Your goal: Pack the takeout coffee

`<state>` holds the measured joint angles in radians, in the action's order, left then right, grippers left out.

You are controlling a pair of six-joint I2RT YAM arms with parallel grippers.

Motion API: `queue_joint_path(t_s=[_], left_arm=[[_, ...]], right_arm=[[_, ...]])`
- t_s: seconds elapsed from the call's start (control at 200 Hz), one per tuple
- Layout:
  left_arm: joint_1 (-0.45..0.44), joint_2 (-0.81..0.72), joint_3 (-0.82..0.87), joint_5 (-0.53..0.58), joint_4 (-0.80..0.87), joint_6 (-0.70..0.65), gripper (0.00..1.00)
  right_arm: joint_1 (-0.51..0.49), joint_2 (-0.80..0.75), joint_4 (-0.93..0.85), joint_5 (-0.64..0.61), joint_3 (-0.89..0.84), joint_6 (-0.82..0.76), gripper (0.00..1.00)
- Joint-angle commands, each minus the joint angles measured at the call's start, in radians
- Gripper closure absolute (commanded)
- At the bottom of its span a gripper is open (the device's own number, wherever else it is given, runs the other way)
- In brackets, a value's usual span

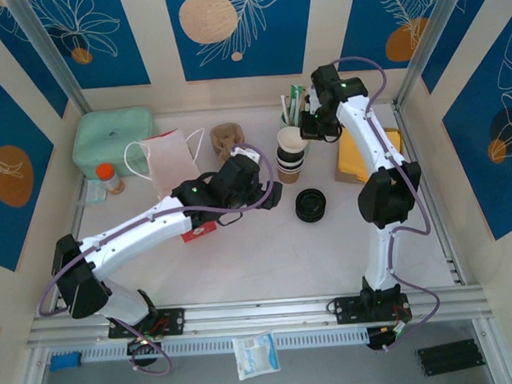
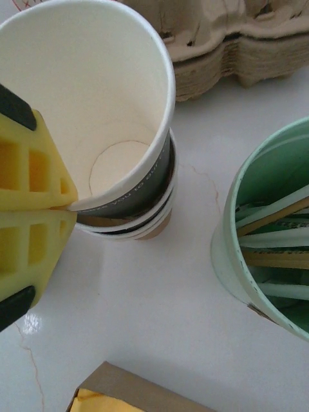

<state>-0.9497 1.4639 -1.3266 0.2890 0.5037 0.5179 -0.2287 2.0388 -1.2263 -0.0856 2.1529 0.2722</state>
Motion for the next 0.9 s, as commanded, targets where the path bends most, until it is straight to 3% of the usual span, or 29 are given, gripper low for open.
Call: queue_joint_path(t_s=[0.0, 0.265, 0.515, 0.895], left_arm=[[0.008, -0.004, 0.01, -0.007, -0.01, 0.004, 0.0], [0.008, -0.032, 0.007, -0.013, -0.006, 0.01, 0.01], [0.008, -0.117, 0.016, -0.009, 0.015, 0.014, 0.01], [0.009, -0.241, 0.057, -0.047, 0.051, 0.028, 0.01]], right_arm=[[0.008, -0.056, -0.006, 0.037, 0.015, -0.004, 1.0], [0.015, -0.21, 0.036, 0.074, -0.033, 0.007, 1.0], [-0.005, -0.402, 0.101, 0.124, -0.193, 0.033, 1.0], [-0.187, -0.681, 0.174, 0.036, -0.597, 0.088, 1.0]])
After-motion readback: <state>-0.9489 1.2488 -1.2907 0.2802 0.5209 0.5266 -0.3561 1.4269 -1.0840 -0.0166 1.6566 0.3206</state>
